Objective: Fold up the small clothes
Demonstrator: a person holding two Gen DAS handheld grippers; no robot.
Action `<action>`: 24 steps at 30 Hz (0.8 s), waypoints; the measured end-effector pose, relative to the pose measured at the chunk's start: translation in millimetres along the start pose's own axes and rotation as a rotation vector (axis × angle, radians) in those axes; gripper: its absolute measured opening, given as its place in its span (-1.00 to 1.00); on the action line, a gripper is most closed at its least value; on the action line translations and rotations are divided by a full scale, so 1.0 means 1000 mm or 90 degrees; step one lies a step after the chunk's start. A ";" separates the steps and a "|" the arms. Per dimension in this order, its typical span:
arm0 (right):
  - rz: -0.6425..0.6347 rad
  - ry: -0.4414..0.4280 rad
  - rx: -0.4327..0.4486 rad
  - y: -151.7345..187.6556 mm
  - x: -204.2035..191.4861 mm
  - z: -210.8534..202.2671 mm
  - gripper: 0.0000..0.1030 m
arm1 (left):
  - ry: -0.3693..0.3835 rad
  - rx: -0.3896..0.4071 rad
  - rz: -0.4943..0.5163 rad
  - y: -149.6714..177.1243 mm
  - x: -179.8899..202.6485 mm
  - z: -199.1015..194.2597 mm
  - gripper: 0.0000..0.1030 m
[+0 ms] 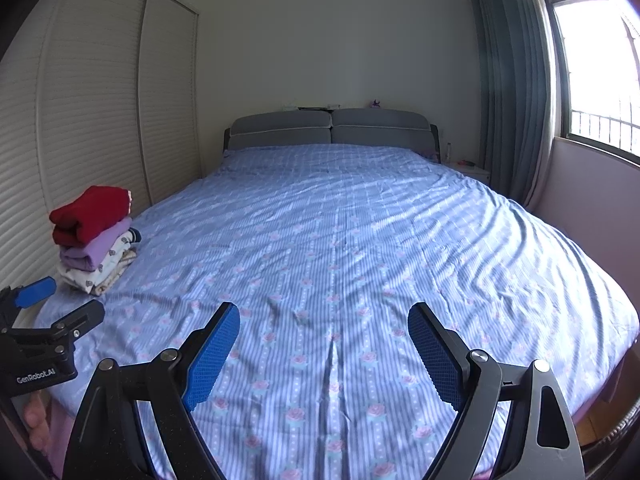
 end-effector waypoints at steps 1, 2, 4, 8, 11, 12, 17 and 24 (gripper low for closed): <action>0.001 0.000 0.001 0.000 0.000 0.000 0.68 | 0.000 0.000 0.000 0.000 0.000 0.000 1.00; 0.001 -0.001 0.001 0.000 0.000 0.000 0.68 | 0.001 0.000 0.000 0.000 0.000 0.000 1.00; 0.001 -0.001 0.001 0.000 0.001 0.000 0.68 | 0.000 0.000 0.000 0.000 0.000 0.000 1.00; 0.000 -0.001 0.001 0.000 0.001 0.000 0.68 | 0.003 -0.001 -0.001 0.000 0.000 0.000 1.00; 0.001 -0.002 0.001 0.000 0.000 -0.001 0.68 | 0.003 -0.001 -0.001 -0.001 0.001 0.000 1.00; 0.001 -0.002 0.002 0.000 0.000 -0.001 0.68 | 0.005 -0.001 0.000 0.000 0.002 -0.001 1.00; 0.001 -0.003 0.001 0.000 0.000 -0.001 0.68 | 0.004 -0.001 0.005 -0.001 0.005 -0.002 1.00; 0.003 -0.004 0.000 0.000 -0.001 -0.001 0.68 | 0.005 -0.007 0.001 0.000 0.005 -0.002 1.00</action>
Point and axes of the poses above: each gripper's, at about its wrist camera, not at the fingertips, and z roughly the way its jaws point, x to its right, y to its underside, the point moved 6 cm from there along z, roughly the way its jaws point, and after that the axes turned 14 degrees about -x, right-handed, at the moved point
